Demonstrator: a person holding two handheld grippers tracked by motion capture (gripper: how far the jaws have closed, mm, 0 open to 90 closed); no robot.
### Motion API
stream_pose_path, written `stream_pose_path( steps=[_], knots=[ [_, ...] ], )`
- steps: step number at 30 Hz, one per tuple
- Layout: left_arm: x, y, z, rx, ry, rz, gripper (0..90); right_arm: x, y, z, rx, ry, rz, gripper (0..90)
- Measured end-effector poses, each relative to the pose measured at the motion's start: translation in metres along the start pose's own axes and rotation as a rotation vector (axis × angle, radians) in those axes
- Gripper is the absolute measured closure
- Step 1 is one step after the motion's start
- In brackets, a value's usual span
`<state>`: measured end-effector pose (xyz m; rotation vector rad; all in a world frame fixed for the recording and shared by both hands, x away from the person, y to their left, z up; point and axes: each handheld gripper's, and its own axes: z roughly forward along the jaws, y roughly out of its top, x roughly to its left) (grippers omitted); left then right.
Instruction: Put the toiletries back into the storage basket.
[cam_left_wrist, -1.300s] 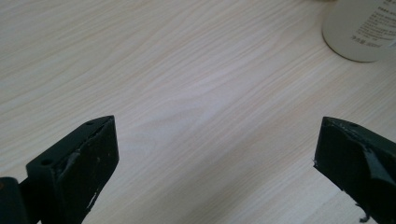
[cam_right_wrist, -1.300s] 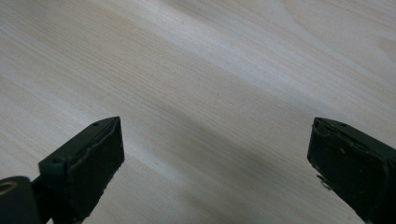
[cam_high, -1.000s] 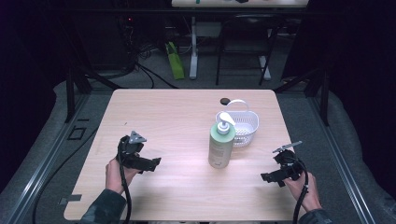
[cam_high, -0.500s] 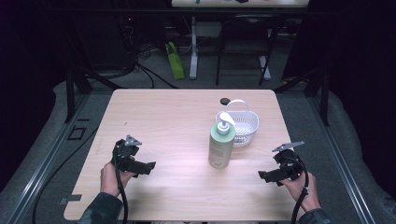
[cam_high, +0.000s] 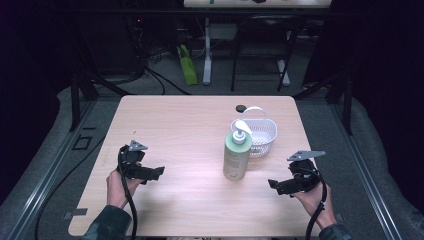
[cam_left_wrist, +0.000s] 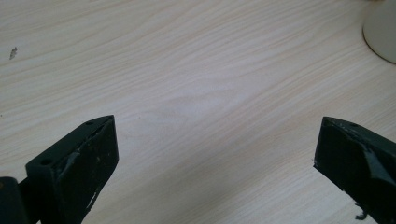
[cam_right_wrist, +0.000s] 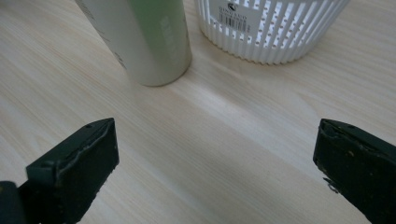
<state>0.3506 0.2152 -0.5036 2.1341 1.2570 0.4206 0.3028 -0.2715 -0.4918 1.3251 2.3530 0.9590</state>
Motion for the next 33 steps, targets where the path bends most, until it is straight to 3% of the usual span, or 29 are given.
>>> stream_pose_path(
  steps=[4,11,19,33],
  knots=[
    [0.001,0.0,0.005,0.046,0.015,0.016,0.0,0.005,0.005,-0.001,-0.024,0.009,-0.005,0.0],
    [0.006,0.0,0.01,0.075,0.031,0.01,0.0,0.014,0.013,0.0,-0.058,0.029,-0.026,0.0],
    [0.008,0.0,0.012,0.082,0.032,0.006,0.0,0.021,0.022,-0.002,-0.103,0.042,-0.038,0.0],
    [0.004,0.002,0.014,0.093,0.031,0.041,0.0,0.034,0.042,-0.002,-0.171,0.076,-0.062,0.0]
  ],
)
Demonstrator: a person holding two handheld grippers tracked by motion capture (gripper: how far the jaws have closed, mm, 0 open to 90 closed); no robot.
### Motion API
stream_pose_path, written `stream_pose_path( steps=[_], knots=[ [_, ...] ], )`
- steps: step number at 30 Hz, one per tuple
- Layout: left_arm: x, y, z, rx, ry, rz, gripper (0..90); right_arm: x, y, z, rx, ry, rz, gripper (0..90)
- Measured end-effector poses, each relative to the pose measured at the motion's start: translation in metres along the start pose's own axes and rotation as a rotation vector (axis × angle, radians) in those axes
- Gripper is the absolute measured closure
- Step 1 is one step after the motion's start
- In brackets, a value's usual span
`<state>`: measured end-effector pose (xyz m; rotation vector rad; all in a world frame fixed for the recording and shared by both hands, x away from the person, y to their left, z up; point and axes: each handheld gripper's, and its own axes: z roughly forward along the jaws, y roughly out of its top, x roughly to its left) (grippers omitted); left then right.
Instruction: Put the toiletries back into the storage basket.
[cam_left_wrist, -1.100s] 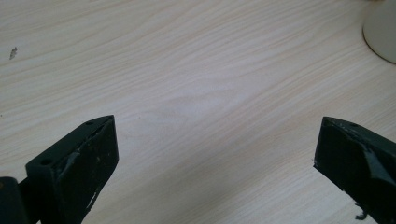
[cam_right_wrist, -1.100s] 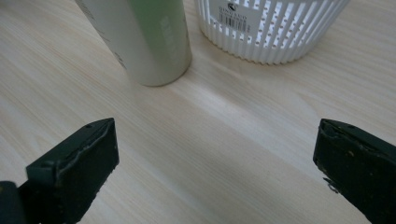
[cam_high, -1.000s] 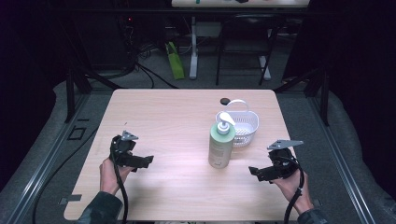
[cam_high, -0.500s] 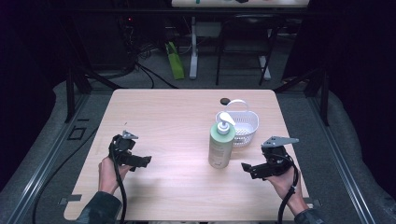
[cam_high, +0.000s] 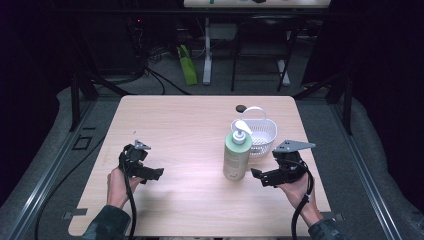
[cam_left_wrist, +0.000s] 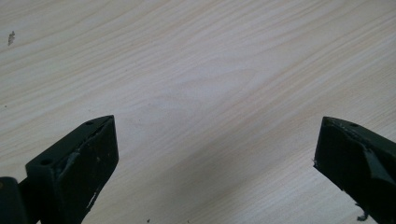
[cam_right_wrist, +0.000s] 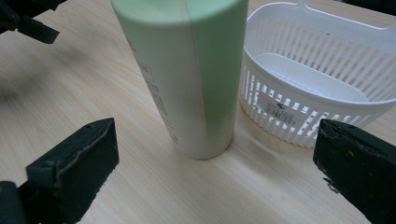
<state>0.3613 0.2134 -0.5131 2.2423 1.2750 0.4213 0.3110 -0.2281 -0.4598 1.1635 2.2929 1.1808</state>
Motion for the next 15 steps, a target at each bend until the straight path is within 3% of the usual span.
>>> stream_pose_path(
  steps=[15],
  knots=[
    [0.0,-0.001,0.0,0.0,-0.009,0.005,0.0,0.011,0.02,0.008,-0.065,0.016,-0.021,0.0]
  ],
)
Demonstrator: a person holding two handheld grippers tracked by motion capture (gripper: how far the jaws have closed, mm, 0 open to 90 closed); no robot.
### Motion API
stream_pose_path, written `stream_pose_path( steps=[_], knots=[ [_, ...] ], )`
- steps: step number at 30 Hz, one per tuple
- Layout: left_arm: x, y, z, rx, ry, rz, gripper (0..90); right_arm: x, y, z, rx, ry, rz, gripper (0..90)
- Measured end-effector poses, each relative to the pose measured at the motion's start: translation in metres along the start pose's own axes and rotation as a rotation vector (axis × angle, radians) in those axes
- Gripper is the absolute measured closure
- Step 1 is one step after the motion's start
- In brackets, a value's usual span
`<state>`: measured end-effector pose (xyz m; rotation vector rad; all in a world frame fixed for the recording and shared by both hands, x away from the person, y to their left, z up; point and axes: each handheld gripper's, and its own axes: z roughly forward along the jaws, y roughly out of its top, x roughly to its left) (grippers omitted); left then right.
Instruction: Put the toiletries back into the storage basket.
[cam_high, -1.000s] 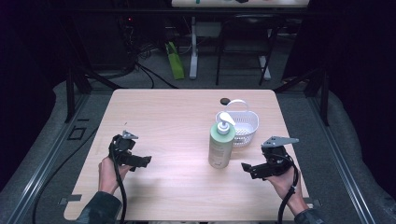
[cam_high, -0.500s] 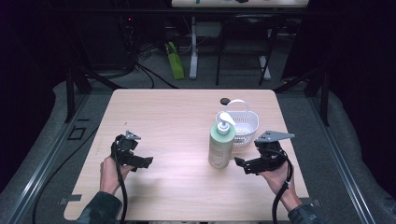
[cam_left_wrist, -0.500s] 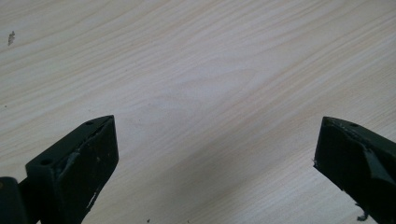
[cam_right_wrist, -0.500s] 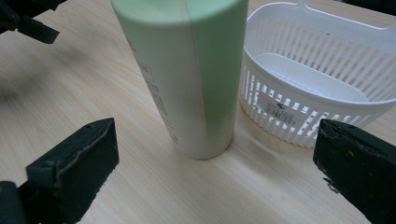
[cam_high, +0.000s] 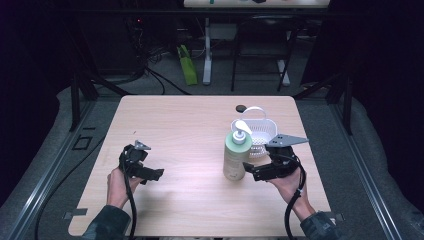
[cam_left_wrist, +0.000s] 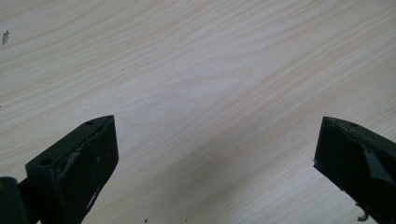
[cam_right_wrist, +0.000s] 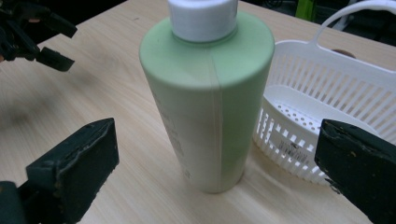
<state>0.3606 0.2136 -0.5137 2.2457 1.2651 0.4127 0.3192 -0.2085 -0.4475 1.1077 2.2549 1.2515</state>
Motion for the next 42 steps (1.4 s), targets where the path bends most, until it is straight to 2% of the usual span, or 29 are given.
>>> stream_pose_path(
  steps=[16,23,28,32,37,42],
  knots=[
    [-0.001,0.0,0.0,-0.002,-0.004,0.005,0.0,0.003,0.016,0.014,-0.049,0.003,-0.017,0.0],
    [-0.001,0.0,0.0,0.004,-0.006,0.012,0.0,0.004,0.023,0.018,-0.089,-0.004,-0.013,0.6],
    [-0.001,0.0,0.001,0.005,-0.005,0.017,0.0,0.004,0.027,0.018,-0.126,0.0,-0.02,7.3],
    [-0.003,0.0,0.001,0.009,-0.005,0.019,0.0,0.003,0.03,0.019,-0.147,-0.009,-0.007,14.4],
    [-0.004,0.001,0.001,0.007,-0.006,0.021,0.0,0.004,0.033,0.017,-0.186,-0.015,0.008,28.6],
    [-0.004,0.001,0.002,0.011,-0.008,0.024,0.0,0.005,0.037,0.017,-0.221,-0.012,0.012,37.6]
  ],
)
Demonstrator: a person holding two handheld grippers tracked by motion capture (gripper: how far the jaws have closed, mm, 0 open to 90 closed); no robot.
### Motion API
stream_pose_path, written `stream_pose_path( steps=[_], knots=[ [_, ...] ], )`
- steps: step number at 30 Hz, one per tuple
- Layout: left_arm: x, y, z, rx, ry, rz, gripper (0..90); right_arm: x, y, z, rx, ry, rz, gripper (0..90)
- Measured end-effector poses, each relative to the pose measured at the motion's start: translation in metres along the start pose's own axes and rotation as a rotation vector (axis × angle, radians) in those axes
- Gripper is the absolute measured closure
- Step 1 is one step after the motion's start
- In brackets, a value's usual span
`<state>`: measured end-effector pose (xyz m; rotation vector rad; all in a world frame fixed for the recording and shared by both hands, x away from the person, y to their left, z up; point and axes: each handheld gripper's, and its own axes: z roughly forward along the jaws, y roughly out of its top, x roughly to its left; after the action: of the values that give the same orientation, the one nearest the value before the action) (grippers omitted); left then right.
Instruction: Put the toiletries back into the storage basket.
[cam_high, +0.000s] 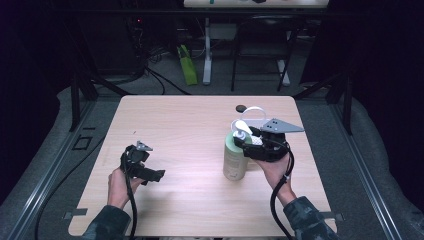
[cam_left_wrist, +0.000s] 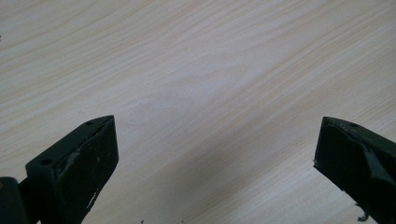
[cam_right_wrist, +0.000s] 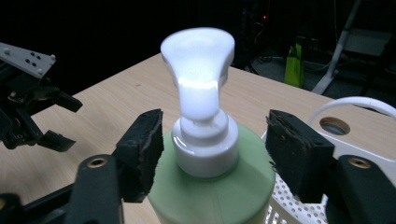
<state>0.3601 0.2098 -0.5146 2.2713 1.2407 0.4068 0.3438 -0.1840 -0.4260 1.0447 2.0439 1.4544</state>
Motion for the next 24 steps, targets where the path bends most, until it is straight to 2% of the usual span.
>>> stream_pose_path(
  steps=[13,24],
  knots=[
    [-0.0002,0.0002,0.0005,0.01,0.001,0.005,0.0,-0.0005,0.0033,-0.0003,-0.084,-0.001,0.014,54.4],
    [-0.0002,0.0004,0.001,0.011,-0.003,0.007,0.0,0.0028,0.0044,0.0015,-0.112,0.025,-0.001,63.9]
  ],
)
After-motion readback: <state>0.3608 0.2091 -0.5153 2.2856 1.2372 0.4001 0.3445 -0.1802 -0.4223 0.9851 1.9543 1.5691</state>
